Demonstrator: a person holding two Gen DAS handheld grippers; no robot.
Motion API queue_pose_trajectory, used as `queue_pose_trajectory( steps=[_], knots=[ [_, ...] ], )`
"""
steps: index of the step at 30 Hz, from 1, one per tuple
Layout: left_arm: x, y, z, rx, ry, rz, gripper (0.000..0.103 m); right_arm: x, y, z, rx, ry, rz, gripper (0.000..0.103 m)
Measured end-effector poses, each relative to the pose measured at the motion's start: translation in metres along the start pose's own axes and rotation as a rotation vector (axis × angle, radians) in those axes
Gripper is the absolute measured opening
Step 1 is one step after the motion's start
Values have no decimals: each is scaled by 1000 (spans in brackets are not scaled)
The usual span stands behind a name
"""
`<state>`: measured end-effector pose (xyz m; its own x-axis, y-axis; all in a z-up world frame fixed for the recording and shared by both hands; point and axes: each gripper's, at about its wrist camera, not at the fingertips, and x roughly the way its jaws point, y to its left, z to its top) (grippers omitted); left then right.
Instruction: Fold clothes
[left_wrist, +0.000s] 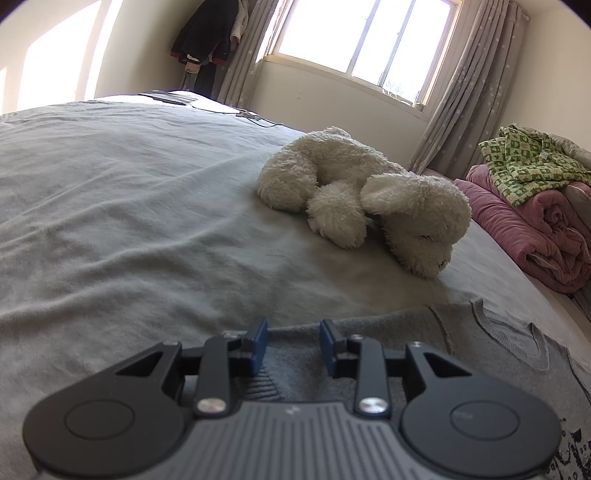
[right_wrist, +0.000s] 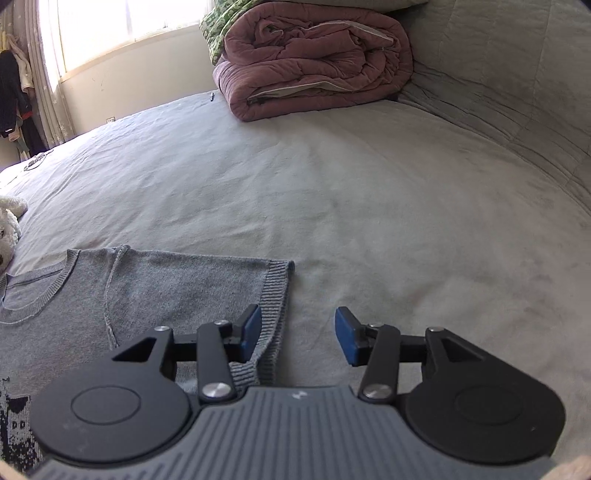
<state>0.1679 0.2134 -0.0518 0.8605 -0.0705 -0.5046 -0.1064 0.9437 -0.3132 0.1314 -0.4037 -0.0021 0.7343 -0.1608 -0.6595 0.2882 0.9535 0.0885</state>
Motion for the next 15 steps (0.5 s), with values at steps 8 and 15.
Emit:
queue_pose_trajectory(
  steps=[8, 15],
  knots=[
    [0, -1, 0, 6, -1, 2, 33, -35, 25, -12, -49, -46, 110, 36],
    [0, -1, 0, 7, 0, 0, 34, -10, 61, -32, -241, 7, 21, 24]
  ],
)
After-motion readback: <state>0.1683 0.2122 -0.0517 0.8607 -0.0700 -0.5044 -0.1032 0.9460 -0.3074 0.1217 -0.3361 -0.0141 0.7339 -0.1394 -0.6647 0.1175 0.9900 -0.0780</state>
